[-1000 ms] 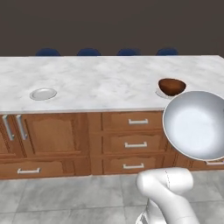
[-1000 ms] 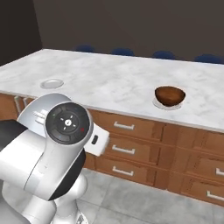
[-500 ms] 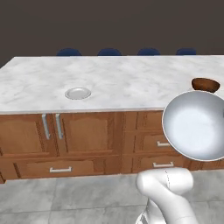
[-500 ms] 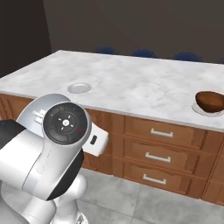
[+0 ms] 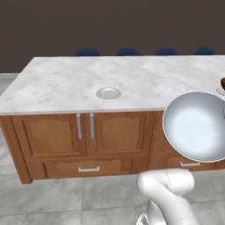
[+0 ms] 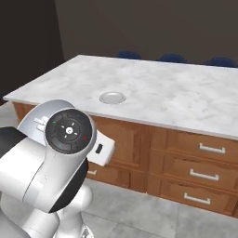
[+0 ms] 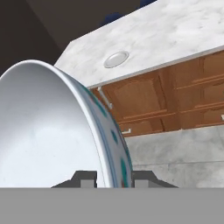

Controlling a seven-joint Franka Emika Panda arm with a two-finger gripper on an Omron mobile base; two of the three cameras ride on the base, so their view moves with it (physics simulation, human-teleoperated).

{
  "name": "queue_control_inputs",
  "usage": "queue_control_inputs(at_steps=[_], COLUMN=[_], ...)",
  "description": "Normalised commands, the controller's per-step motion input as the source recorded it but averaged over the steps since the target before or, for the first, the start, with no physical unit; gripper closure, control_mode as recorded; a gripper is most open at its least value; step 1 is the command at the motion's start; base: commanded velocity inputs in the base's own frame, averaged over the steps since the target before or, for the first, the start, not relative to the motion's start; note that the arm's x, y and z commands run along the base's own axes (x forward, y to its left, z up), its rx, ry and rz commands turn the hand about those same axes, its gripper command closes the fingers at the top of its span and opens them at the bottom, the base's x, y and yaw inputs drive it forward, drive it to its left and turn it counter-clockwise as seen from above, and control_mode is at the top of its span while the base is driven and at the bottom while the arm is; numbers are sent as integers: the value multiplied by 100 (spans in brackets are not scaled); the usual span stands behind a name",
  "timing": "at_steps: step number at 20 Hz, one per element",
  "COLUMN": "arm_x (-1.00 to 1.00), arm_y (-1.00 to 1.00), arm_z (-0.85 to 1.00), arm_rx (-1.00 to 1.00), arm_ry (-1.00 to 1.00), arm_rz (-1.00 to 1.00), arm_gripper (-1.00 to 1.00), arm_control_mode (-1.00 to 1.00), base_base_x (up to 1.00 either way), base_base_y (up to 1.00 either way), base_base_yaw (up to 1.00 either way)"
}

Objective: Move the bowls from the cabinet to the plates on the dining table.

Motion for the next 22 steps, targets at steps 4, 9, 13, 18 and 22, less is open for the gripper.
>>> queue_control_inputs(at_steps=[4, 9, 13, 18, 22], arm_x=[0, 0, 0, 0, 0], arm_y=[0, 0, 0, 0, 0], arm_z=[0, 0, 0, 0, 0], arm_rx=[0, 0, 0, 0, 0], arm_ry=[0, 0, 0, 0, 0], arm_rz=[0, 0, 0, 0, 0], arm_gripper=[100, 100, 100, 100, 100], arm_control_mode=[100, 100, 100, 100, 100], base_base_x=[5, 3, 0, 25, 62], base_base_y=[70, 53, 7, 0, 0], base_base_yaw=[-3, -4, -1, 0, 0])
